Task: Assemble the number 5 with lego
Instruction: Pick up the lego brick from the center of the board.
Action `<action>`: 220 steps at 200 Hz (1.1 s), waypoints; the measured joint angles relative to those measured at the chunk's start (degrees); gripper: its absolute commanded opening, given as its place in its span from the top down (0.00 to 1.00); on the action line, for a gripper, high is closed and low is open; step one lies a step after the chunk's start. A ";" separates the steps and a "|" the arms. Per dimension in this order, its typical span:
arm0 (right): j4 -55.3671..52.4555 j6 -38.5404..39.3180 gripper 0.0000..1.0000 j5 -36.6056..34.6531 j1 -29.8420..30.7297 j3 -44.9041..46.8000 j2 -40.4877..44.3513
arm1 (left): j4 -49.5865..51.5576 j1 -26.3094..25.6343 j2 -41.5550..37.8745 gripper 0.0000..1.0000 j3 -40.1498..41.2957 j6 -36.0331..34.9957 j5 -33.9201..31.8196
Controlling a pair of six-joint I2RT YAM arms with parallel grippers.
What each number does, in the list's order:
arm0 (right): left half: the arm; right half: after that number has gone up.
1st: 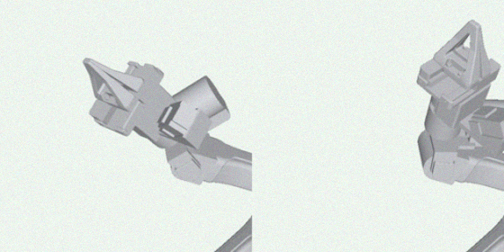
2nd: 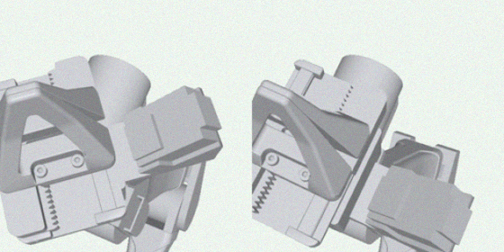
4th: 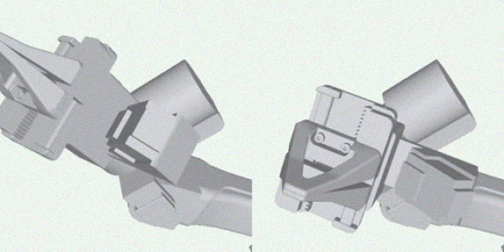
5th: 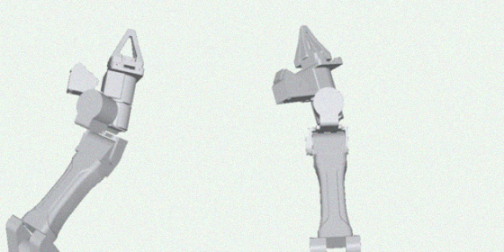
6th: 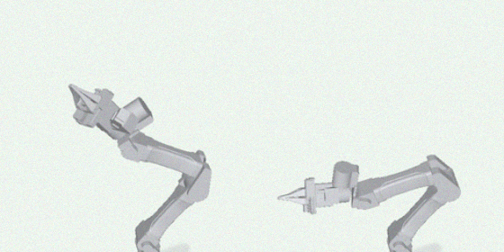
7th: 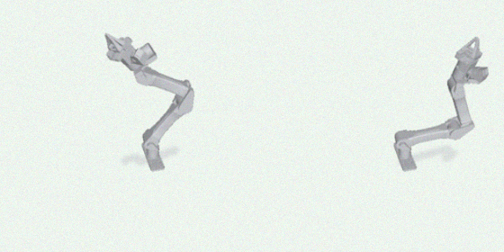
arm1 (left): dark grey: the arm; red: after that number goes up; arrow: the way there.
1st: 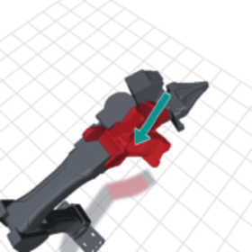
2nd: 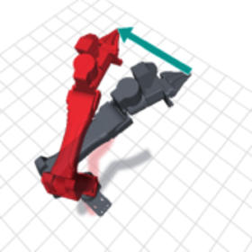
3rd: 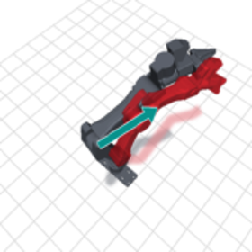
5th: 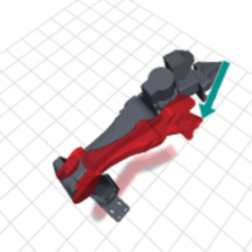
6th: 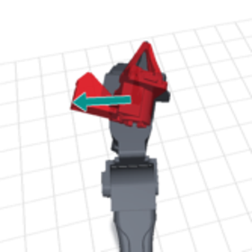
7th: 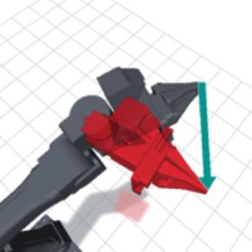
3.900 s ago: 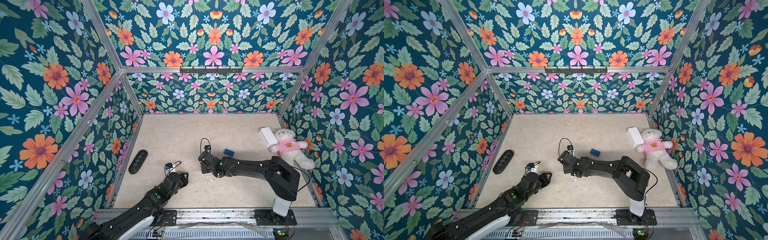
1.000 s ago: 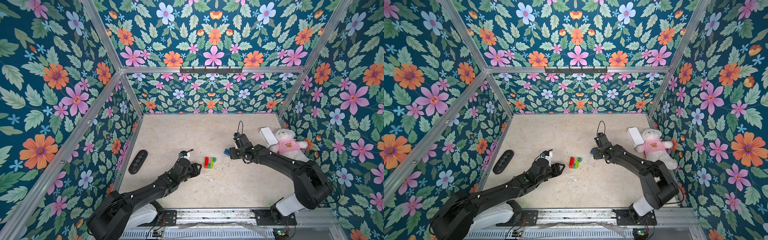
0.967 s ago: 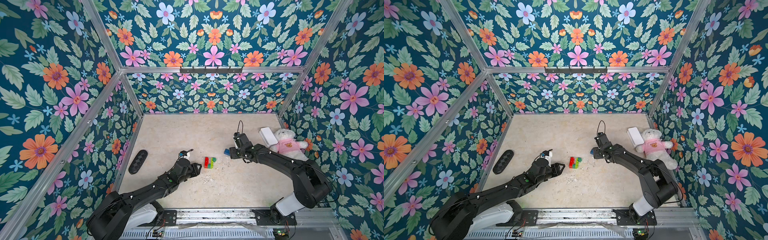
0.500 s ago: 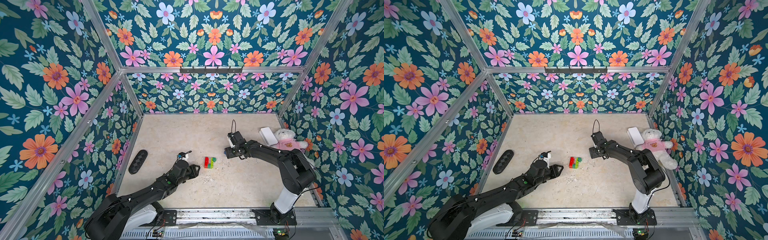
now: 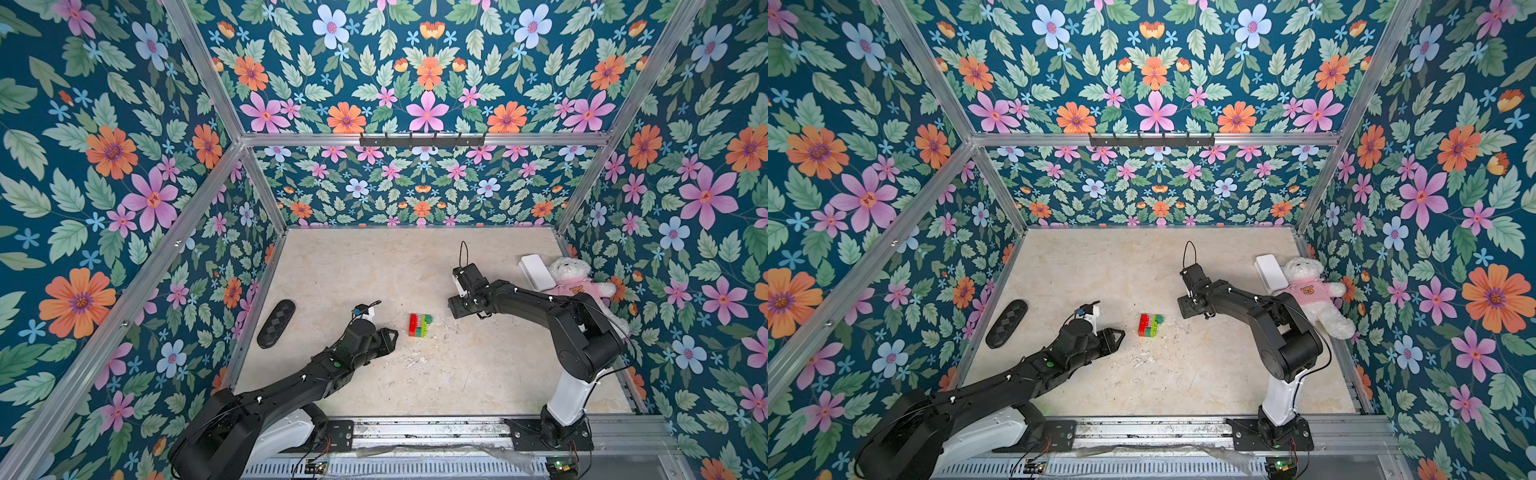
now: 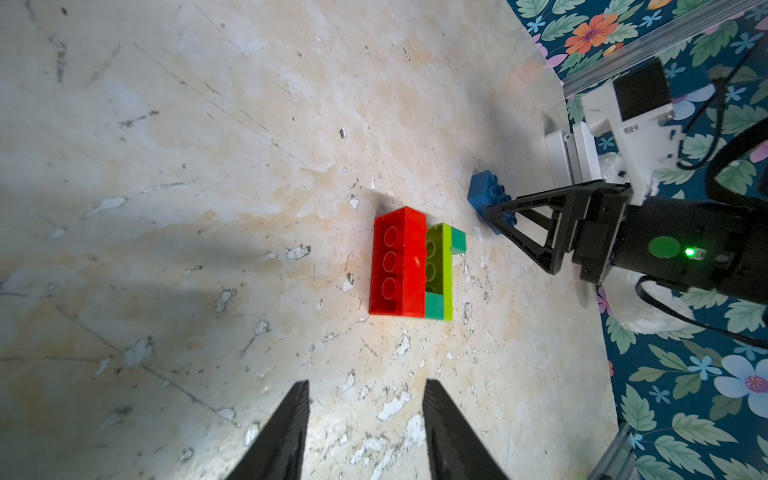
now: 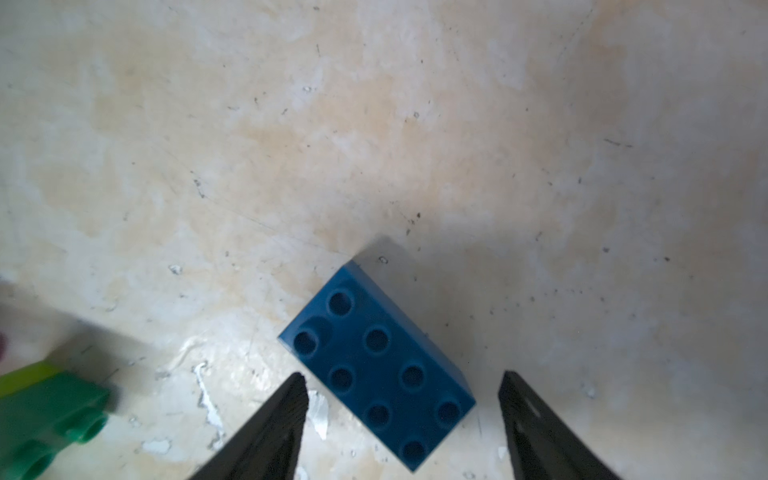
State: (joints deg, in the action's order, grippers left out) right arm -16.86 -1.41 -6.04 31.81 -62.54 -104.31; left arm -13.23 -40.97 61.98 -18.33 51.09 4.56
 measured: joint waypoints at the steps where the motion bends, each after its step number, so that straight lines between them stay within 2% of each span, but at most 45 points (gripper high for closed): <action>1: 0.00 0.02 0.25 0.00 0.00 -0.02 -0.04 | 0.00 0.00 0.00 0.52 0.00 0.00 0.00; 34: 0.07 1.03 0.31 0.07 0.02 -0.33 -1.03 | 0.02 0.11 -0.07 0.52 0.00 0.02 0.02; 110: 2.05 1.01 0.54 1.73 0.92 1.07 -1.07 | -0.02 0.46 0.83 0.52 -0.17 0.02 0.48; 155: 4.61 0.74 0.64 1.70 2.60 2.14 -1.07 | -0.11 0.70 1.66 0.53 -0.48 0.02 1.07; 220: 8.81 -0.57 0.70 1.99 3.21 4.96 0.15 | -0.42 0.81 2.29 0.53 -0.83 0.00 1.31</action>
State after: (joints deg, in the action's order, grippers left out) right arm -8.05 -1.98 -4.05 35.03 -57.58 -104.16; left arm -13.65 -40.16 64.27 -19.16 51.09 5.87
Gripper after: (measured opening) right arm 0.362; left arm 0.474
